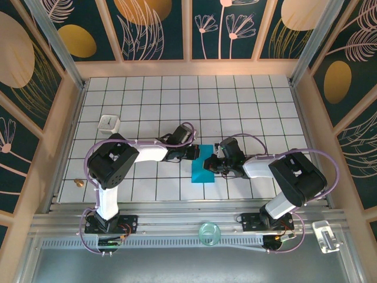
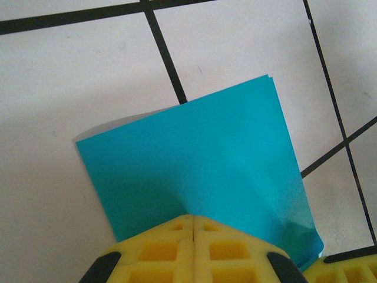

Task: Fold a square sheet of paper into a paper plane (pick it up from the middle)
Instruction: Fold the triangle a second time at the center of the table.

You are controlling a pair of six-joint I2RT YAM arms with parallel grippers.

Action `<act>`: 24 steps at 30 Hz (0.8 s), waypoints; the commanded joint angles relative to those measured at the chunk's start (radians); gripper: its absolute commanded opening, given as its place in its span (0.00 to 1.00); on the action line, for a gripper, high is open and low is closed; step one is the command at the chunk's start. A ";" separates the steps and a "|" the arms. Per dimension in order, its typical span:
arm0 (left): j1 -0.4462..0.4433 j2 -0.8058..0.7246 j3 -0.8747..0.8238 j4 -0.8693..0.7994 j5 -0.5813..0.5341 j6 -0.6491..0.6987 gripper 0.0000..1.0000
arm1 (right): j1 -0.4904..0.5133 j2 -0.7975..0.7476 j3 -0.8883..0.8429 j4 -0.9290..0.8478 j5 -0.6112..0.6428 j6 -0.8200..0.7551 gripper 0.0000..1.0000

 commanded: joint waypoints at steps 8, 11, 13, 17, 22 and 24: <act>0.005 0.043 0.012 -0.055 0.004 0.018 0.08 | -0.018 -0.003 -0.032 -0.001 0.019 0.019 0.00; 0.005 0.041 0.022 -0.058 0.009 0.019 0.09 | -0.017 0.001 -0.036 0.009 0.016 0.026 0.00; 0.005 0.036 0.034 -0.061 0.010 0.019 0.11 | -0.018 0.003 -0.038 0.007 0.019 0.026 0.00; 0.005 0.016 0.072 -0.073 0.016 0.018 0.18 | -0.017 -0.001 -0.054 -0.004 0.029 0.025 0.00; 0.005 -0.075 0.053 -0.043 0.027 -0.025 0.29 | -0.017 -0.008 -0.070 -0.003 0.040 0.027 0.00; 0.005 -0.133 0.005 -0.014 0.039 -0.056 0.31 | -0.018 -0.005 -0.069 0.003 0.034 0.027 0.00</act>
